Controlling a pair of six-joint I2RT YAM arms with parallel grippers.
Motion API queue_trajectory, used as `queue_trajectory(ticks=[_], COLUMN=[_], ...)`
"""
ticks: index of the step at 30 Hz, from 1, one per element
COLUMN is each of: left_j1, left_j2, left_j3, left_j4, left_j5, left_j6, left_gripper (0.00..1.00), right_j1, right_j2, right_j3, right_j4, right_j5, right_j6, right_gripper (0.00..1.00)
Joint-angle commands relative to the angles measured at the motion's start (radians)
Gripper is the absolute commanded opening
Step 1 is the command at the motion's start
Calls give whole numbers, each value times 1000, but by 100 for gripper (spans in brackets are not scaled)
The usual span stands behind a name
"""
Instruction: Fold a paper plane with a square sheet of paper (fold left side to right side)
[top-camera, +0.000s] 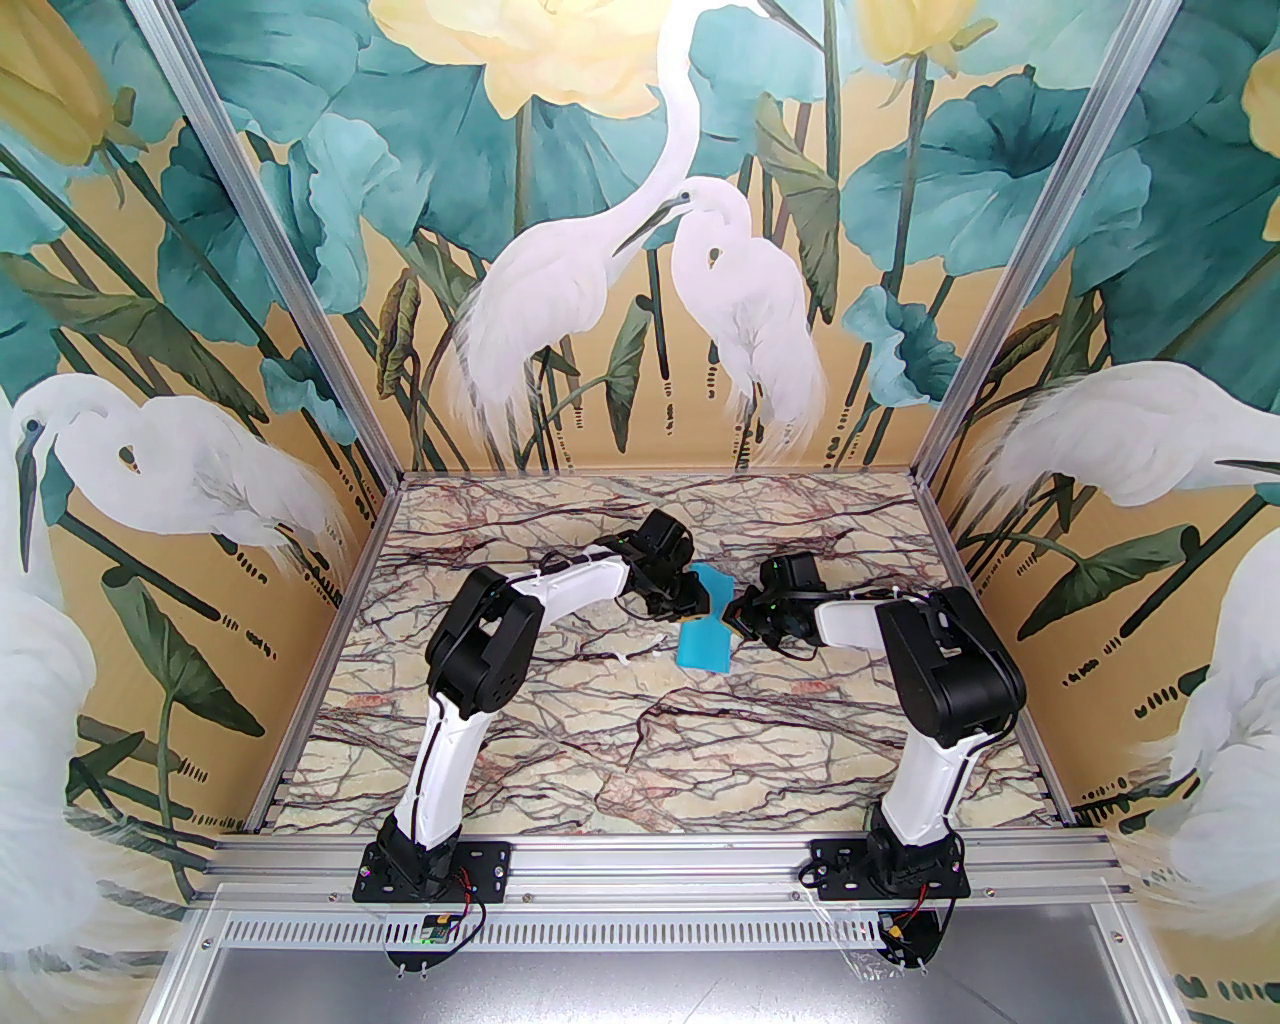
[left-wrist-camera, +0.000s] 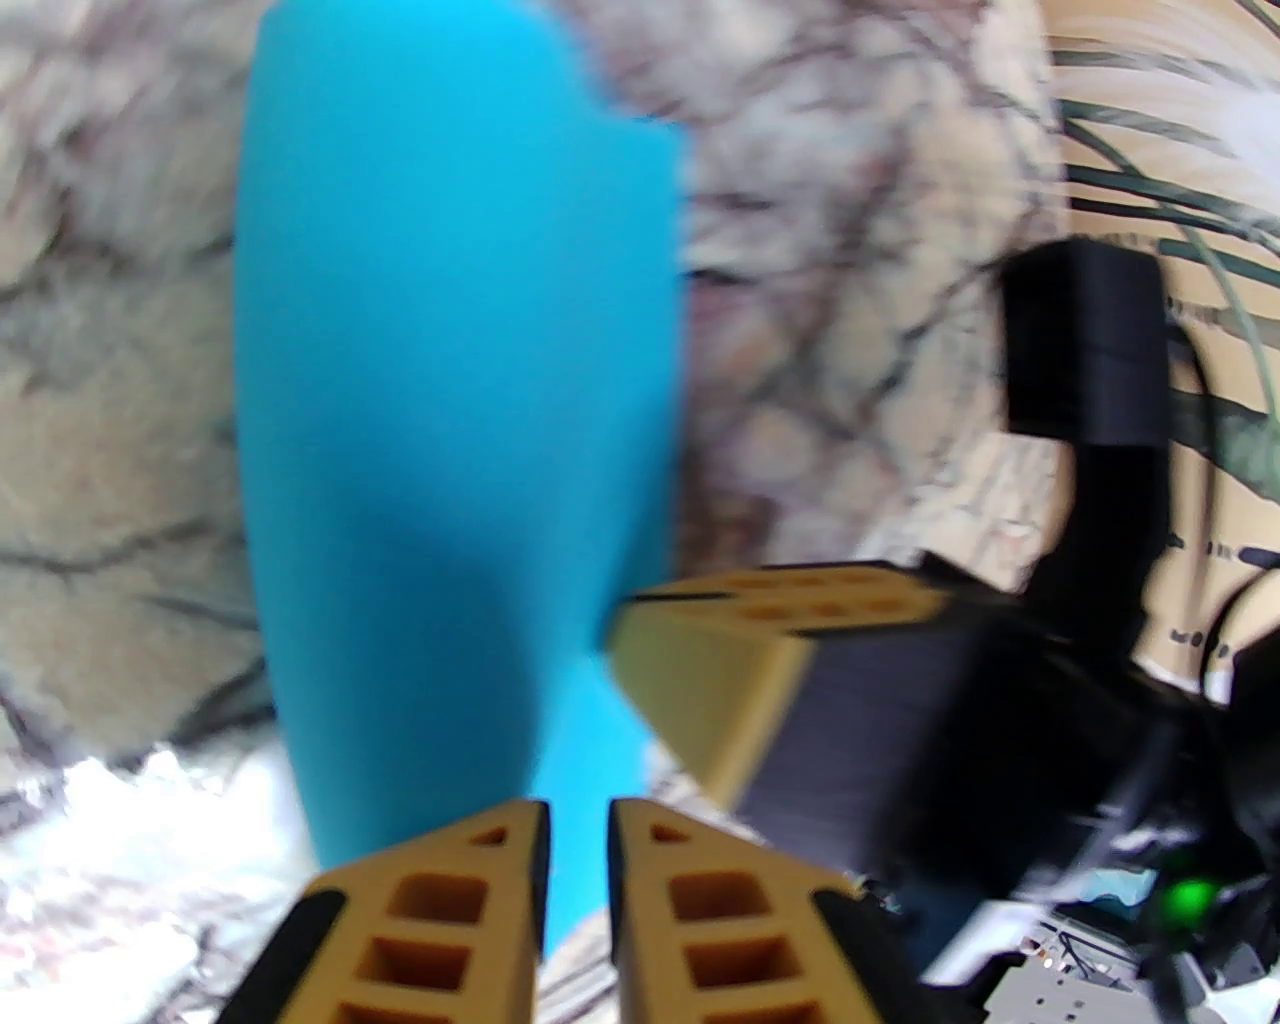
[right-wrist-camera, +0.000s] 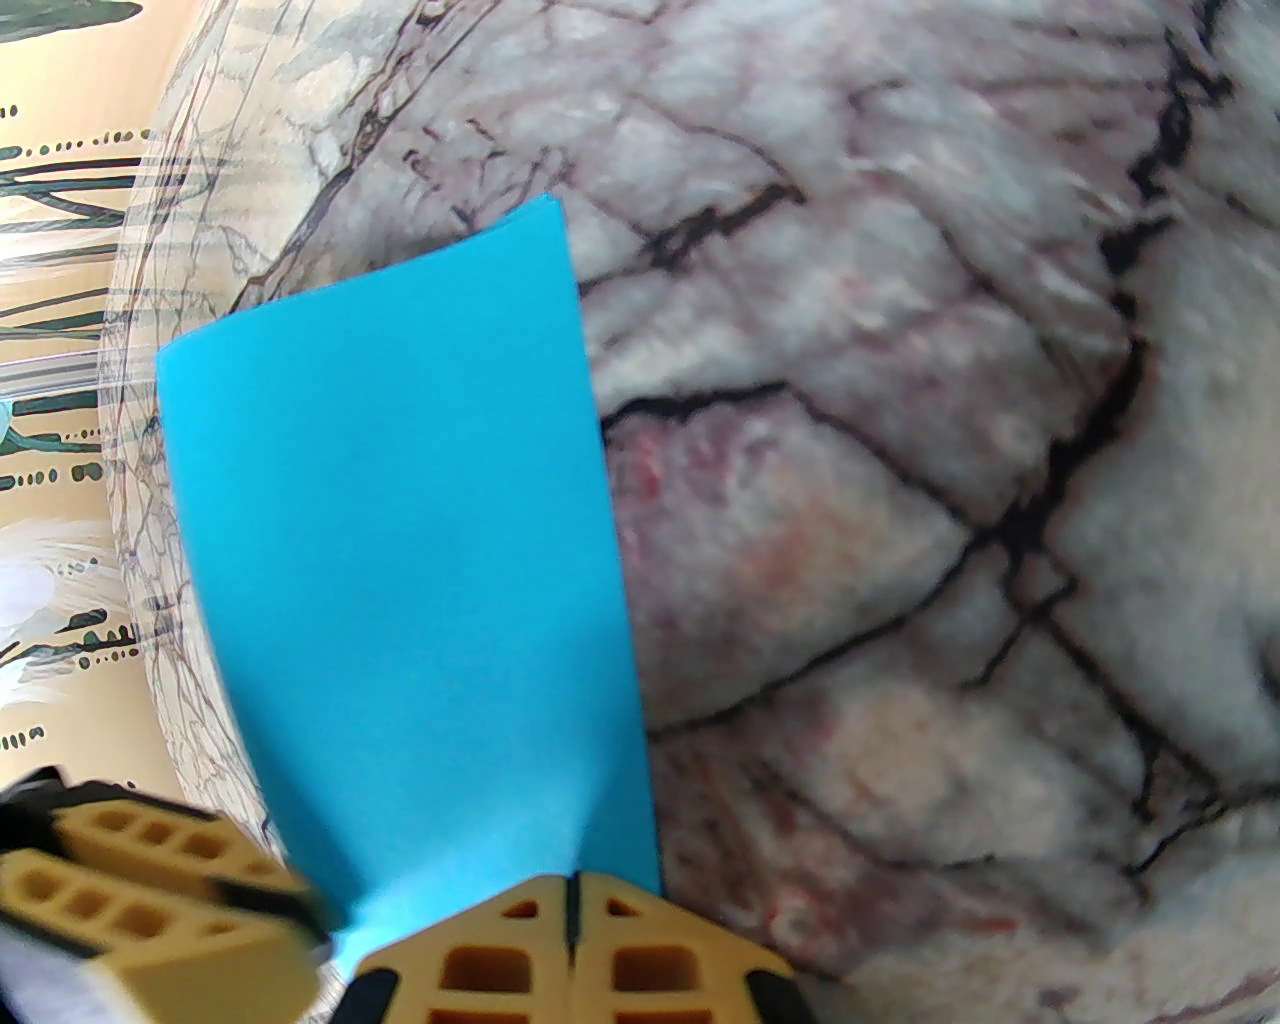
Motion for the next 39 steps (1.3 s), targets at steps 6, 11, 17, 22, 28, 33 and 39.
queue_trajectory(ticks=[6,11,17,22,28,33,39], left_j1=[3,9,9,9,15,39,57], left_j2=[34,37,42,34,-10,-14,38], left_j3=[29,23,-5,-40,-25,13,85], left_j4=[-90,-104,-103,-70,-32,20,10], left_j5=[-109,-137,-148,-118,-57,13,28], left_j6=[62,75,78,60,39,1,13], left_gripper=[19,19,20,19,22,24,25], right_j1=[8,8,8,8,8,7,8], right_j2=[43,45,45,42,38,40,40], right_j3=[-1,0,0,2,-2,-2,-2], right_j4=[-75,-77,-78,-82,-83,-83,-83], right_j5=[50,53,53,53,54,54,56], right_j6=[-18,-19,-19,-22,-23,-24,-24], right_gripper=[0,0,0,0,0,0,0])
